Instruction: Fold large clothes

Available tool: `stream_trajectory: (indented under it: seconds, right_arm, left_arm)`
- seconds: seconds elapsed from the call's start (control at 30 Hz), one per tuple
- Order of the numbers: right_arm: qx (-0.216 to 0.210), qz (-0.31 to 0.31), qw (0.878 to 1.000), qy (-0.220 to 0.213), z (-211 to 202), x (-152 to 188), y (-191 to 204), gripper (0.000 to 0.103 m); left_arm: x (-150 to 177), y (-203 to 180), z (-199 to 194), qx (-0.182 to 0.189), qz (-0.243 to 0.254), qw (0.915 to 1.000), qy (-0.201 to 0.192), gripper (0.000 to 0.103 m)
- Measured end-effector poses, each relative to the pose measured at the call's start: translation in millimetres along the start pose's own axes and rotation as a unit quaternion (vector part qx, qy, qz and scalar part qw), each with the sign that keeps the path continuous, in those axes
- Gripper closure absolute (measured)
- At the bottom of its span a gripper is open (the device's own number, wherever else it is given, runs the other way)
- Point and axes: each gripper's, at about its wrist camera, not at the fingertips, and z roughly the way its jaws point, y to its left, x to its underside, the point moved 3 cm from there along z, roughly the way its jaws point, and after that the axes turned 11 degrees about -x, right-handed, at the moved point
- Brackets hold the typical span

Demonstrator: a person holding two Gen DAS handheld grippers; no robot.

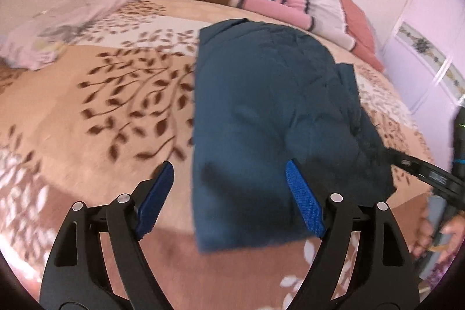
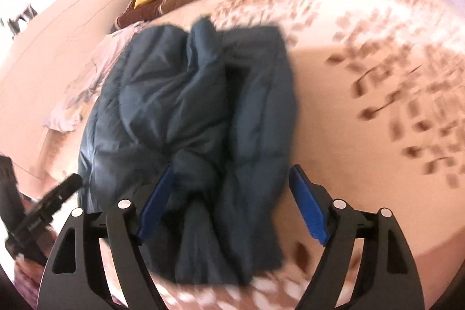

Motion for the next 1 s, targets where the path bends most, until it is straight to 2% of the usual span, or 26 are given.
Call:
stream_trajectory:
  seconds: [0.17, 0.23, 0.27, 0.43, 0.8, 1.0]
  right_arm:
    - [0.061, -0.087, 0.994, -0.007, -40, 56, 36, 0.022]
    - [0.058, -0.099, 0.993, 0.007, -43, 76, 46, 0.022]
    - [0.057, -0.100, 0.993, 0.014, -37, 73, 39, 0.022]
    - [0.057, -0.116, 0.991, 0.041, -29, 108, 57, 0.022]
    - [0.070, -0.097, 0.992, 0.026, -30, 123, 68, 0.022]
    - [0.069, -0.075, 0.994, 0.032, -33, 130, 65, 0.022]
  left_arm:
    - [29, 2, -26, -0.050, -0.007, 0.9987, 0.010, 0.024]
    - [43, -2, -37, -0.062, -0.007, 0.9980, 0.012, 0.024]
    - [49, -3, -43, -0.069, -0.006, 0.9975, 0.013, 0.024]
    - [77, -13, -70, -0.093, 0.004, 0.9957, 0.008, 0.024]
    - [124, -26, -94, -0.108, 0.017, 0.9936, 0.025, 0.024]
    - [134, -27, -99, -0.114, 0.021, 0.9930, 0.025, 0.024]
